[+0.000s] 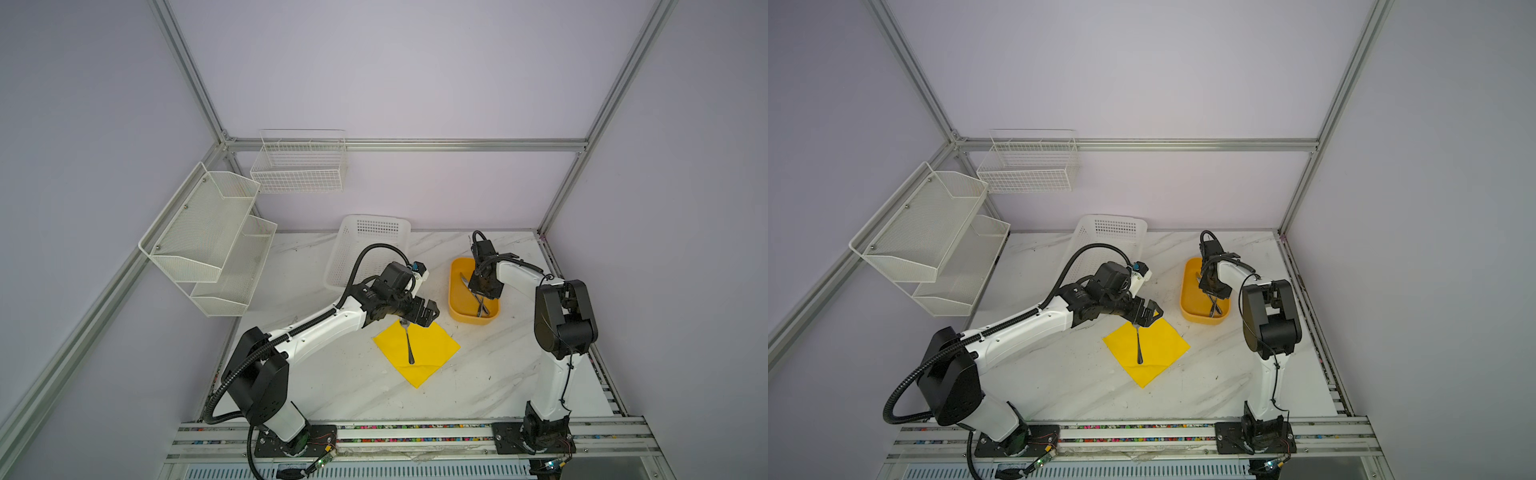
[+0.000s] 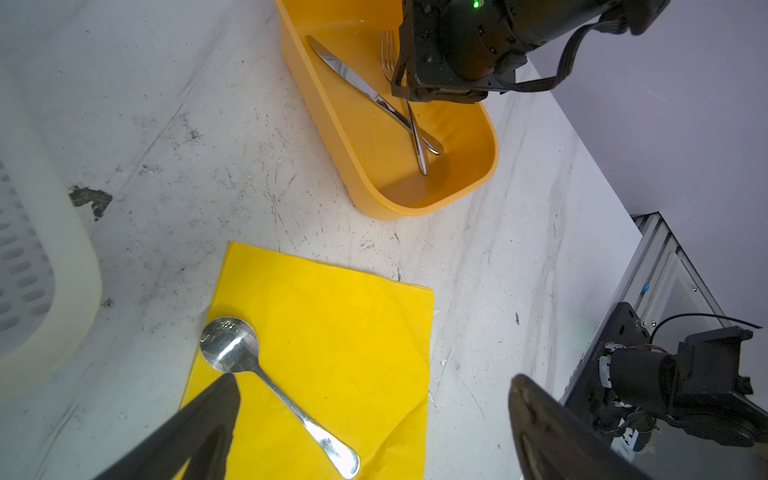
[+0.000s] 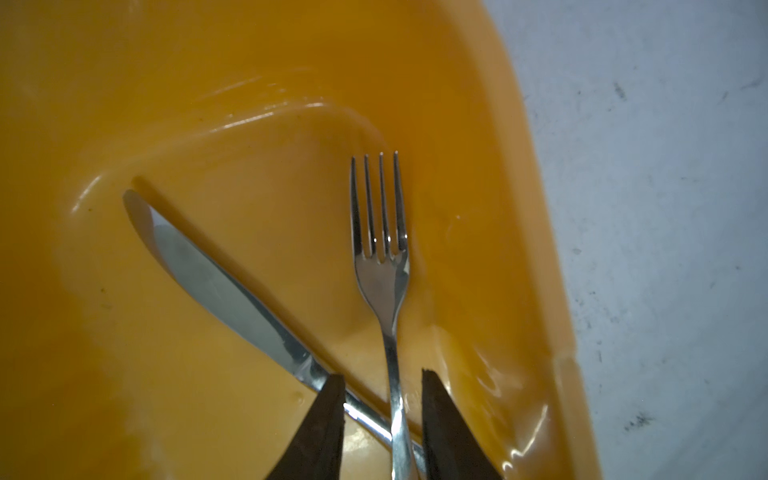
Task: Place the utensils on the paper napkin and roll it up
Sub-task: 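Lower the right gripper into the yellow tray and grasp the fork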
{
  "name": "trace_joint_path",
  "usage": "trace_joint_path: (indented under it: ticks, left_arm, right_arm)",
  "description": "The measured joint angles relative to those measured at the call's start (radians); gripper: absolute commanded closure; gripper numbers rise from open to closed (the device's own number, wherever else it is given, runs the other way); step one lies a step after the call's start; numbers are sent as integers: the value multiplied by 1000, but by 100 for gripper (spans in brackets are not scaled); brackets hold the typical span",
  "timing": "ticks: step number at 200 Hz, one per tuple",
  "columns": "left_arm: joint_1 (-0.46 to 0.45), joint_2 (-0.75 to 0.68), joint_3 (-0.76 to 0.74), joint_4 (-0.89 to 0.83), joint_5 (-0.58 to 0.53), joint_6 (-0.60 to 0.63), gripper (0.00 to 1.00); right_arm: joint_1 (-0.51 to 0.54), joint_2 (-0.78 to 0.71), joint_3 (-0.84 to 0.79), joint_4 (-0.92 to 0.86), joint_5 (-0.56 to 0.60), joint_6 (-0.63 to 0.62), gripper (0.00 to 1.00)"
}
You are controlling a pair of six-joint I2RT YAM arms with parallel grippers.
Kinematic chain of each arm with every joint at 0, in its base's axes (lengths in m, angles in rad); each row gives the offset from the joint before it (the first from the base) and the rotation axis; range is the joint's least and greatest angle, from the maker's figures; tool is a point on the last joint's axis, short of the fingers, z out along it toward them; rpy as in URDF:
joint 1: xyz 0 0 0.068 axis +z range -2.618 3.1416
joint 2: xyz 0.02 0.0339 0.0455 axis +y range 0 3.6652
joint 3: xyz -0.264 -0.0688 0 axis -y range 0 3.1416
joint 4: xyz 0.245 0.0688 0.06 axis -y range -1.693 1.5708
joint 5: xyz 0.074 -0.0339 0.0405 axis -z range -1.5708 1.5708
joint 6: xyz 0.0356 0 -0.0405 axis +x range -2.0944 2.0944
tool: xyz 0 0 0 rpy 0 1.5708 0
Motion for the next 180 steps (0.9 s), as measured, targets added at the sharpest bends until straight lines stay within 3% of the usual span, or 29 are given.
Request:
trace_joint_path:
  ticks: [73, 98, 130, 180]
  left_arm:
    - [0, 9, 23, -30, -9, 26, 0]
    - [0, 11, 23, -38, -21, 26, 0]
    - [0, 20, 23, -45, -31, 26, 0]
    - [0, 24, 23, -53, -31, 23, 0]
  right_arm:
    - [-5, 36, -1, 9, -11, -16, 77]
    - [-5, 38, -4, 18, -16, -22, 86]
    - [-5, 38, -16, 49, -56, -48, 91]
    - [-7, 37, -14, 71, -116, -125, 91]
